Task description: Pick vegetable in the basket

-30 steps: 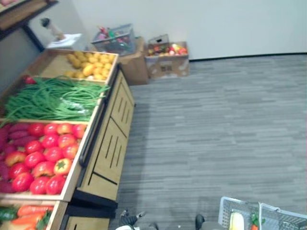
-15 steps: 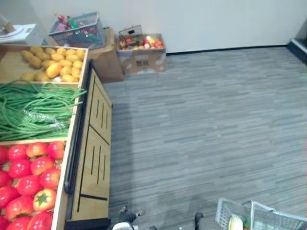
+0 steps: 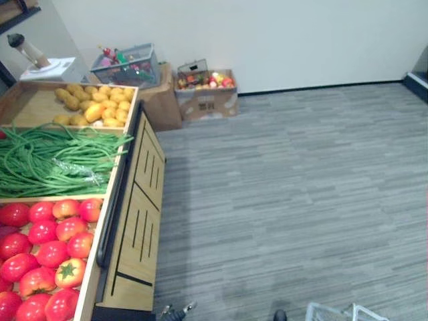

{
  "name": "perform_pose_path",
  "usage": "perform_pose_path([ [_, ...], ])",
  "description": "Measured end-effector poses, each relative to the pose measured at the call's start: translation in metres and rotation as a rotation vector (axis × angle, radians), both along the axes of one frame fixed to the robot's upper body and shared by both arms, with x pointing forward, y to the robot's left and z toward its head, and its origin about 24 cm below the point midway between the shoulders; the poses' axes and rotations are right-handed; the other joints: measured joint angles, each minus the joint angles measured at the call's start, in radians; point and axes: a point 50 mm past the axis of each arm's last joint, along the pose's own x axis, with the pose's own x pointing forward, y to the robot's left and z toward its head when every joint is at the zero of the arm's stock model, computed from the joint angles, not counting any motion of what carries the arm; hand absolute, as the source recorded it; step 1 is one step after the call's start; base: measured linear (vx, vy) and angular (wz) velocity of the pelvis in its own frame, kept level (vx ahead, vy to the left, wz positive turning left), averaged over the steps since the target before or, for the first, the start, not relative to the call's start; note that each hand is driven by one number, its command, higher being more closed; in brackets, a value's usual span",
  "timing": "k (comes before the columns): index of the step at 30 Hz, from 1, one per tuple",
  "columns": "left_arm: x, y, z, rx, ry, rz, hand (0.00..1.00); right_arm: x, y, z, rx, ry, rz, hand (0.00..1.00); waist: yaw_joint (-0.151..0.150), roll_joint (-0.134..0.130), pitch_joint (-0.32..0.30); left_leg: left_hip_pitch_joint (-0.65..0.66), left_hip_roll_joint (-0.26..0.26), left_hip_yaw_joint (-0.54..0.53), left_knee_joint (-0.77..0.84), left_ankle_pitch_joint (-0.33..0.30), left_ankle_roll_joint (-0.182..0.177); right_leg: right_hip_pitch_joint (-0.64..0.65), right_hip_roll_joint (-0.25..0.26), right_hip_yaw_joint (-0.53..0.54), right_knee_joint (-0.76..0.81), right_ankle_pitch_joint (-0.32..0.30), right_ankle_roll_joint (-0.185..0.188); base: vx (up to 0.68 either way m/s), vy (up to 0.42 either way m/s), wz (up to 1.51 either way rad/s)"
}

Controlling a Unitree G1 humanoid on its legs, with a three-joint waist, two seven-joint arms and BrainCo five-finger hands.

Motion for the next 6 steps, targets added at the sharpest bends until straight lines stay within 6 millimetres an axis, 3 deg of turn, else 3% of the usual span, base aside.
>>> perform_pose_path([
  [6,-0.0055,-0.0017,-0.0018,-0.028,0.010,0.024,0.00,-0.0072,-0.0003,-0.0007,0.009,0.022,-0.032,1.00,0.000,0.010,-0.011,0.039,0.018,0.000,-0.021,0.007,-0.013,0.028,0.022,0.001,-0.004,0.006,-0.007,0.02,-0.024,-0.03],
])
